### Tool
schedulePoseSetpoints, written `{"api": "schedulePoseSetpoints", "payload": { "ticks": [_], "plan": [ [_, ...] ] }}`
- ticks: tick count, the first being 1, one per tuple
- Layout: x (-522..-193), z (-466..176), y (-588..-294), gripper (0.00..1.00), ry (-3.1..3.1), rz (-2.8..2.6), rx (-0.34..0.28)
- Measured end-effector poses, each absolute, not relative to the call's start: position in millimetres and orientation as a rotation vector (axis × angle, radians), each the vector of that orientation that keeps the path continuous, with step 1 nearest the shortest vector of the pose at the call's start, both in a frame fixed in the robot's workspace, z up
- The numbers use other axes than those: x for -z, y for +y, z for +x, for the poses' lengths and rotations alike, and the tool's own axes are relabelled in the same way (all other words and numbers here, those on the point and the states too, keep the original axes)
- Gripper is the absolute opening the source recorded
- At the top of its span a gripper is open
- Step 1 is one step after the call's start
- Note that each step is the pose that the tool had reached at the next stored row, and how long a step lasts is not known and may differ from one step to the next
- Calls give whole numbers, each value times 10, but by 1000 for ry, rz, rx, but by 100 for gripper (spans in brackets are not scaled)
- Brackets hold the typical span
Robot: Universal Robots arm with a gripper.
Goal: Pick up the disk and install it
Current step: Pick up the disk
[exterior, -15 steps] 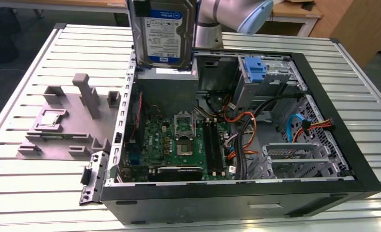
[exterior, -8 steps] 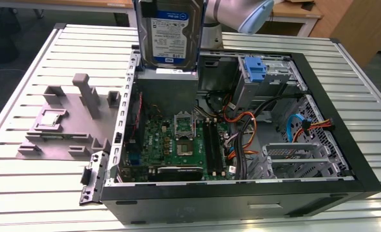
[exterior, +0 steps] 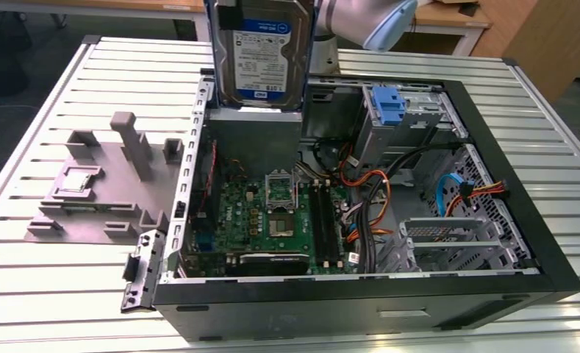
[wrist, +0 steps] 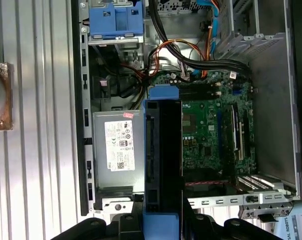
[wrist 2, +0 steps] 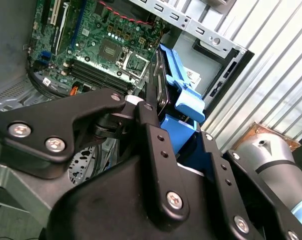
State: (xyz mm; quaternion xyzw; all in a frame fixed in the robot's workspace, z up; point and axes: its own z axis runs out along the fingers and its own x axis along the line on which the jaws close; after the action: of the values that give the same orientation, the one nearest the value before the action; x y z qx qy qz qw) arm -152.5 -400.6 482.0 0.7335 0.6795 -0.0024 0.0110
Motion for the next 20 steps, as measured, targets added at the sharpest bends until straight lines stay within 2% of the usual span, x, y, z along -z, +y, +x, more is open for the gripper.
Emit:
{"api": "schedulePoseSetpoints", "payload": {
  "ticks": [20],
  "plan": [
    [-4810, -1268, -4129, 37, 2119, 2289, 7]
  ]
}}
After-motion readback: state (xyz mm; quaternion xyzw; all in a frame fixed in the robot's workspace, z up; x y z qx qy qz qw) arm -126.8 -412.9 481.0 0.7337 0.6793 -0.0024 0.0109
